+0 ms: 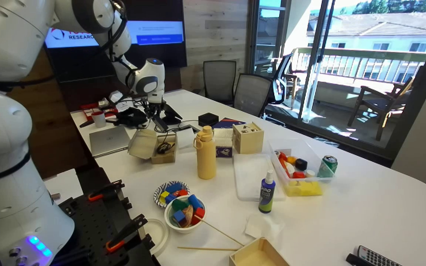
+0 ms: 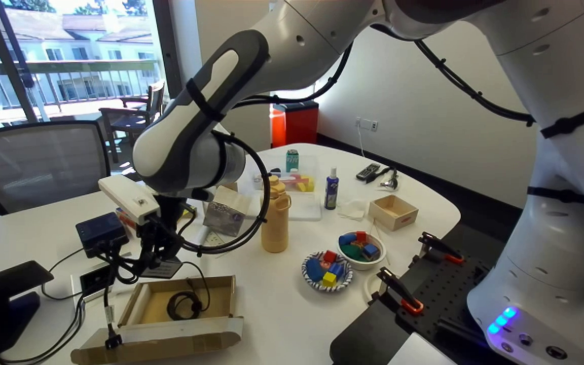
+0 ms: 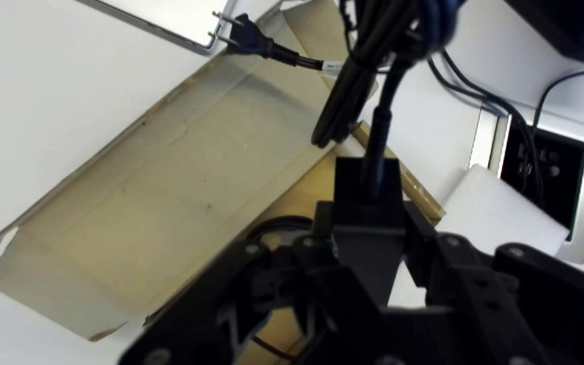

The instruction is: Put the power pack into the cardboard box

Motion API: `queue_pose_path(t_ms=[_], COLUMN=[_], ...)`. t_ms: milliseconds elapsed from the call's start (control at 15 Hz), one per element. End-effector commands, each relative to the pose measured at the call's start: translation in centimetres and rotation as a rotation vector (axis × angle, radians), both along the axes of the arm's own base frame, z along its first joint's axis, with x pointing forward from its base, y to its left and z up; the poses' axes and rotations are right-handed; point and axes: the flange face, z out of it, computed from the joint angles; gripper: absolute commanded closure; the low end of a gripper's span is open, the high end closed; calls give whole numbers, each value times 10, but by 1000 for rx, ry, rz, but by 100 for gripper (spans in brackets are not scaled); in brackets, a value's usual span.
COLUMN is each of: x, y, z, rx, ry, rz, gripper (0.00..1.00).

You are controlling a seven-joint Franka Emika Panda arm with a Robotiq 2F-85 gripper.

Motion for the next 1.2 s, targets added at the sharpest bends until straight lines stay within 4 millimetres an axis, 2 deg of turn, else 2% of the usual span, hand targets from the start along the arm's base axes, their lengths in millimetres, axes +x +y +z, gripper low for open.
queue_pose_path(t_ms=[0,200,667,933,1000,1133], x=[-4,-10,-26,-32,-33,-33], y=[-19,-31,-40,-44,-45,-44], z=[-10,-33,-84,-104,-107,-108], rx=[-41,-85,-174,-260,-277,-298], ry=[9,68,183,222,232,244], rz=[-118,-165,-245,-290,-299,-304], gripper=[89,89,89,89,41,31])
